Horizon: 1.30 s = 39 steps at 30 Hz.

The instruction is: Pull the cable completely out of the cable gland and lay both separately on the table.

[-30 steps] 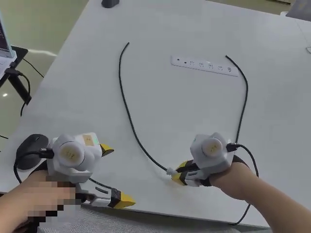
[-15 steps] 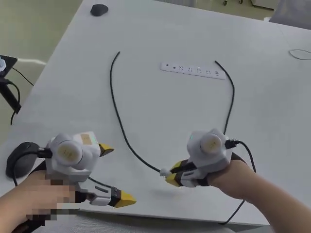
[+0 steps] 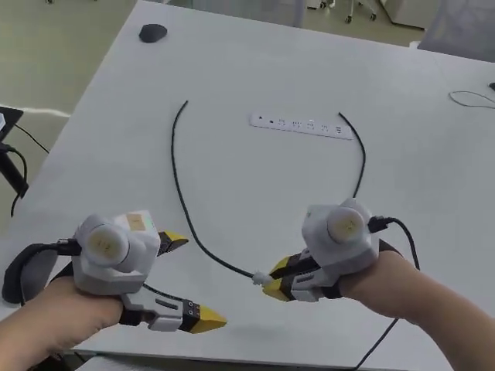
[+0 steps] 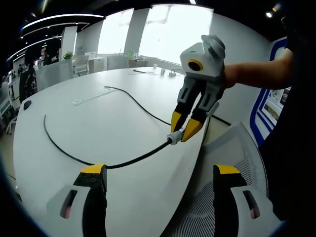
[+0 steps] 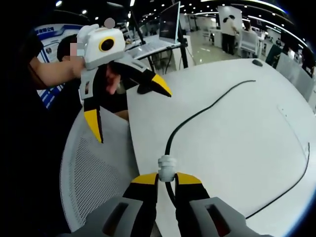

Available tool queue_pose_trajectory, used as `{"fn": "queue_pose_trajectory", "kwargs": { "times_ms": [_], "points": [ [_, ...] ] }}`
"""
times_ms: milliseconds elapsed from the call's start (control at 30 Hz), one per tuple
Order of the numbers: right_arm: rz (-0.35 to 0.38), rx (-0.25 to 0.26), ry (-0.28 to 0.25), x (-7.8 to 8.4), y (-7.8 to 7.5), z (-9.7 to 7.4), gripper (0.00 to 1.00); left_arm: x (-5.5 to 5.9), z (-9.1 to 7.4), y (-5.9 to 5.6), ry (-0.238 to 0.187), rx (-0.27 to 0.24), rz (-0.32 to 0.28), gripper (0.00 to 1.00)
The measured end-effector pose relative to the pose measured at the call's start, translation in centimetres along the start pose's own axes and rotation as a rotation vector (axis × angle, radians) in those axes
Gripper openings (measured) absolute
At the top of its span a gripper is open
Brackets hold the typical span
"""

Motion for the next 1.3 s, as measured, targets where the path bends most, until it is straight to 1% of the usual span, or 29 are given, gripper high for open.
{"fn": "queue_pose_trajectory", "kwargs": {
  "times_ms": [200, 300, 433, 533, 600, 733, 833, 900, 1000, 1100, 1133, 1167, 1200, 1300],
  "points": [
    [-0.036, -0.004, 0.004, -1.1, 0.2, -1.4, 0.07, -1.2, 0.4, -0.7, -0.021, 0.028, 0.009, 0.88],
    [-0.039, -0.015, 0.005, -1.5, 0.5, -1.8, 0.07, -1.9, 0.7, -1.1, -0.029, 0.042, 0.021, 0.87],
    [-0.077, -0.018, 0.02, -1.8, 0.8, -2.3, 0.07, -2.6, 0.9, -1.7, -0.032, 0.062, 0.041, 0.85],
    [-0.088, -0.024, 0.015, -2.4, 1.1, -2.6, 0.07, -3.1, 1.1, -2.1, -0.04, 0.077, 0.047, 0.83],
    [-0.095, -0.03, 0.013, -2.7, 1.3, -2.8, 0.07, -3.1, 1.2, -2.2, -0.045, 0.085, 0.05, 0.82],
    [-0.118, -0.043, 0.017, -3.1, 1.8, -2.8, 0.07, -3.0, 1.6, -2.9, -0.037, 0.111, 0.056, 0.78],
    [-0.138, -0.038, 0.023, -3.1, 1.7, -3.0, 0.07, -3.1, 1.8, -3.2, -0.042, 0.127, 0.056, 0.75],
    [-0.143, -0.039, 0.021, -3.2, 1.7, -3.1, 0.07, -3.0, 2.0, -3.4, -0.035, 0.14, 0.055, 0.72],
    [-0.17, -0.039, 0.022, -3.3, 1.8, -3.2, 0.07, -3.1, 2.3, -3.5, -0.04, 0.15, 0.062, 0.68],
    [-0.198, -0.045, 0.018, -3.3, 1.9, -3.3, 0.07, -3.4, 2.7, -3.7, -0.062, 0.175, 0.067, 0.61],
    [-0.206, -0.045, 0.016, -3.3, 1.9, -3.3, 0.07, -3.5, 2.7, -3.7, -0.063, 0.178, 0.071, 0.6],
    [-0.21, -0.048, 0.014, -3.3, 1.9, -3.3, 0.07, -3.6, 2.8, -3.8, -0.067, 0.186, 0.086, 0.57],
    [-0.218, -0.053, 0.012, -3.3, 1.9, -3.3, 0.07, -3.6, 2.9, -3.9, -0.068, 0.193, 0.106, 0.54],
    [-0.242, -0.061, 0.007, -3.2, 2.0, -3.5, 0.07, -3.5, 3.1, -4.1, -0.059, 0.213, 0.116, 0.48]
  ]
}}
Point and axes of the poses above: the centre of the closed fingertips' face, and the gripper's own axes: z roughly forward along the fingers, y roughly to its left, x roughly out of its underside, the point moved 2 cm from there along -z, roughly backward along the fingers, and after that the axes turned 11 degrees about -z, right-handed, at the moved point
